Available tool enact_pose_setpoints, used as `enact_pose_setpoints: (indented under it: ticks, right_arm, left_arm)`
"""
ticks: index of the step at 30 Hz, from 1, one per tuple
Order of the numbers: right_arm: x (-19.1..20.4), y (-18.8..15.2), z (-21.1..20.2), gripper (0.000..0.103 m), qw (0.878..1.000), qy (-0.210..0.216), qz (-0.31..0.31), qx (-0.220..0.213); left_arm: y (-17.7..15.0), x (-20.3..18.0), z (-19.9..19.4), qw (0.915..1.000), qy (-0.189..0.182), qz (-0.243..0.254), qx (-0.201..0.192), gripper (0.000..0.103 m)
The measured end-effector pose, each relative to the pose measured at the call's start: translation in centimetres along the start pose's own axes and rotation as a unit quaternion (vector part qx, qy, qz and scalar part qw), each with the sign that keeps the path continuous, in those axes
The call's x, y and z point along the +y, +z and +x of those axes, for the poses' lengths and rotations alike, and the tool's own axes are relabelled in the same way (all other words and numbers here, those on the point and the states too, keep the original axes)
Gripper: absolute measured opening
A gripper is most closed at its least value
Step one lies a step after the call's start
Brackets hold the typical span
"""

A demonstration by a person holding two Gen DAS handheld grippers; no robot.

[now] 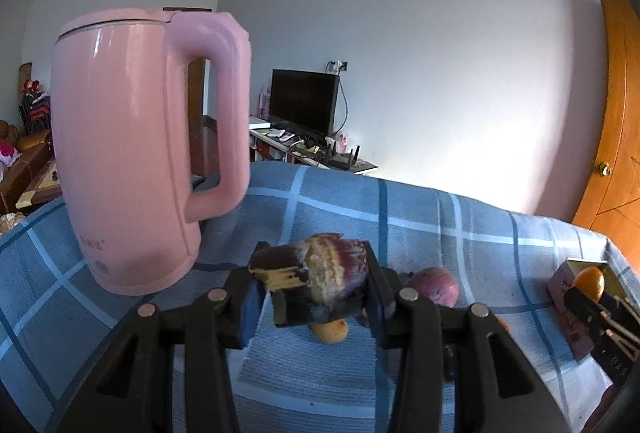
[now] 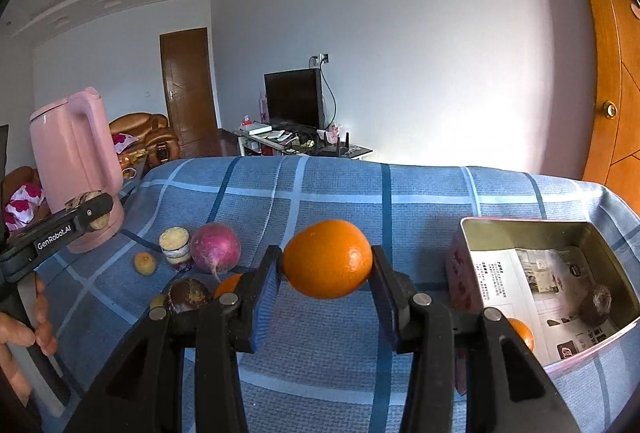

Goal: Organize fruits
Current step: 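Grasp the cut purple-skinned tuber piece with the left tool while the right tool holds the orange, then carry the tuber piece in the left tool while the right tool carries the orange to the tin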

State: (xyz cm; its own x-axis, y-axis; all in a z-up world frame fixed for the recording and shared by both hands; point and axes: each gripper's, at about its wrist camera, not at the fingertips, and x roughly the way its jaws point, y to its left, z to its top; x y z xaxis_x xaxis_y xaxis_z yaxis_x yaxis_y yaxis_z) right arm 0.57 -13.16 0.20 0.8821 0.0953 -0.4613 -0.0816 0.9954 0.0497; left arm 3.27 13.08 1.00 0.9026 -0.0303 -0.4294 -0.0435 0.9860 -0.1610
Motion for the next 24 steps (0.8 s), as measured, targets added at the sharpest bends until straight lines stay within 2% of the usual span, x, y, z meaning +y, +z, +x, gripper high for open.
enact_pose_setpoints:
  ticks: [3,7,15,24]
  right_arm:
    - [0.0,-0.1,-0.1,0.046,1.000,0.000,0.002,-0.002]
    - [0.2,-0.4,-0.6,0.046,1.000,0.001,-0.008,-0.007]
    - [-0.6,-0.8,-1.6,0.046,1.000,0.008,-0.011,-0.008]
    - [-2.5,-1.1,-2.8,0.046,1.000,0.004,-0.008,-0.010]
  left_arm:
    - [-0.3,-0.5,-0.2,1.0000,-0.008,-0.001,-0.001,0.044]
    - [-0.9,-1.9,-0.5,0.9995,-0.006,0.030,-0.007,0.044]
    - [-1.8,-3.8,-1.5,0.9993,-0.024,0.028,-0.010,0.044]
    - [-3.1,-7.0,-3.0,0.9962,-0.069,0.051,-0.014,0.044]
